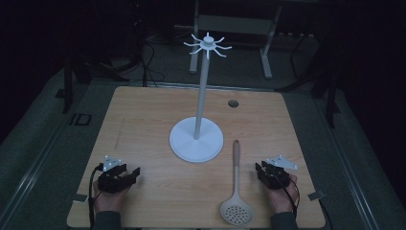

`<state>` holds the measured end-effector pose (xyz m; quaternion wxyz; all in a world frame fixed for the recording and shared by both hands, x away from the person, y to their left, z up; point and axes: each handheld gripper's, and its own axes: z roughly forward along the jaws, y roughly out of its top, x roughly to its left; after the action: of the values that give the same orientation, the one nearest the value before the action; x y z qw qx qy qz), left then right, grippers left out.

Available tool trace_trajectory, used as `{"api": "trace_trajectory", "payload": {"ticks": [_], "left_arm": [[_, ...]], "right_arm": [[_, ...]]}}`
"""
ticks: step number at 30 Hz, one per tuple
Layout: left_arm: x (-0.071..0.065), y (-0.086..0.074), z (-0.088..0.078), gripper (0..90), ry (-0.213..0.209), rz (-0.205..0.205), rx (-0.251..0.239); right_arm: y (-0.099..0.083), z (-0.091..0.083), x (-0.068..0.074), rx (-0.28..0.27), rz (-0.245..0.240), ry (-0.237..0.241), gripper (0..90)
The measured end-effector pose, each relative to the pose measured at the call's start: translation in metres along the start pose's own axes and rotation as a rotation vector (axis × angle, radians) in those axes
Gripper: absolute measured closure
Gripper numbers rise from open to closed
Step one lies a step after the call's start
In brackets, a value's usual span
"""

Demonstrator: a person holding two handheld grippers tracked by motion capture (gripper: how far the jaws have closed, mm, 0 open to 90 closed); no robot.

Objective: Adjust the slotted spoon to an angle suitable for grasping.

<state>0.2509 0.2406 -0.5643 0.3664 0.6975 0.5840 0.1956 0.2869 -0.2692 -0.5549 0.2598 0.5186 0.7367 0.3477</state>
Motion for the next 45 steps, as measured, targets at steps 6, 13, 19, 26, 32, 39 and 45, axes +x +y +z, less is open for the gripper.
{"api": "trace_trajectory", "payload": {"ticks": [6, 13, 19, 26, 32, 39, 45], "left_arm": [[-0.001, 0.000, -0.001, 40.5, 0.001, 0.002, -0.001], [0.000, 0.000, -0.001, 40.5, -0.001, 0.000, -0.002], [0.000, 0.000, -0.001, 40.5, 0.000, 0.002, -0.001], [0.000, 0.000, -0.001, 40.5, -0.001, 0.002, -0.001], [-0.001, 0.000, -0.001, 40.5, -0.002, 0.004, 0.000], [0.000, 0.000, -0.001, 40.5, 0.000, 0.003, 0.001], [0.000, -0.001, -0.001, 40.5, -0.001, -0.002, -0.002]], "right_arm": [[0.006, -0.015, 0.012, -0.065, -0.074, 0.032, 83.3], [0.014, -0.026, 0.027, -0.106, -0.106, 0.106, 89.9], [0.017, -0.029, 0.039, -0.113, -0.130, 0.175, 90.0], [0.017, -0.026, 0.054, -0.092, -0.159, 0.255, 89.9], [0.012, -0.018, 0.067, -0.022, -0.201, 0.327, 89.9], [0.004, -0.005, 0.075, 0.075, -0.229, 0.361, 89.8], [-0.003, -0.002, 0.083, 0.159, -0.292, 0.393, 89.9]]}}
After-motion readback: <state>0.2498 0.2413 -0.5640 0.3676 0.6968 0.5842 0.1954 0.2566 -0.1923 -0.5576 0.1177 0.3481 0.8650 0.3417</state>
